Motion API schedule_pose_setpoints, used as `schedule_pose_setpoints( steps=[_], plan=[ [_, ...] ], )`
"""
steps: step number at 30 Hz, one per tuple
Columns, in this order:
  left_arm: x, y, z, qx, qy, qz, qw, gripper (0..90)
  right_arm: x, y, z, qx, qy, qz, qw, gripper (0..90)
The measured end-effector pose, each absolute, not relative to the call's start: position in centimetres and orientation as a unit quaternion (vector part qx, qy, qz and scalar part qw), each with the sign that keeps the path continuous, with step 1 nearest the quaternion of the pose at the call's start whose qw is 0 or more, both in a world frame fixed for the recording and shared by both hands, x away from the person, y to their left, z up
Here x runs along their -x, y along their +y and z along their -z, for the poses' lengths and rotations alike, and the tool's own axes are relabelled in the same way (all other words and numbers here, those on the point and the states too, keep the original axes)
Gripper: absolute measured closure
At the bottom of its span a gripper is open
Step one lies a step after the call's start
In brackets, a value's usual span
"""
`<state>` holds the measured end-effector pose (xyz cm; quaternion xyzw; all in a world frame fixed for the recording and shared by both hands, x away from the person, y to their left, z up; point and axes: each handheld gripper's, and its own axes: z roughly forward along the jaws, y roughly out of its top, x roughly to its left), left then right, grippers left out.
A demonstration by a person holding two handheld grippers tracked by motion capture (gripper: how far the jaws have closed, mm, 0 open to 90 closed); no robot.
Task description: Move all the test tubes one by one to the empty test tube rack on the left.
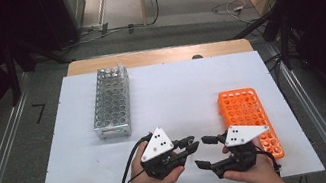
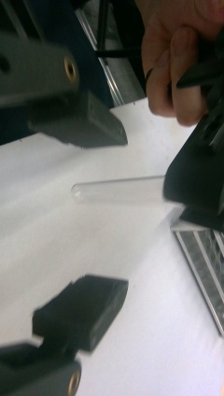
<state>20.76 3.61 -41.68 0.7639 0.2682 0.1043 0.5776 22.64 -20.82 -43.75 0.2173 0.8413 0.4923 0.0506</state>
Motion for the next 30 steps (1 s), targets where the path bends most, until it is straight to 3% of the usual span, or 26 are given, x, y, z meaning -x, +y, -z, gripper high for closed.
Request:
schedule_pose_setpoints(
  steps=[7, 30],
  plan=[
    [-21.1, 4.5, 41.3, -0.759, 0.276, -0.116, 0.578, 76.4, -23.1, -22.4, 43.5, -0.234, 0.834, -0.497, 0.058, 0.0],
    [-24.1, 8.8, 38.8, -0.735, 0.317, -0.174, 0.574, 76.5, -24.2, -28.2, 43.0, -0.283, 0.807, -0.510, 0.093, 0.0]
  ],
)
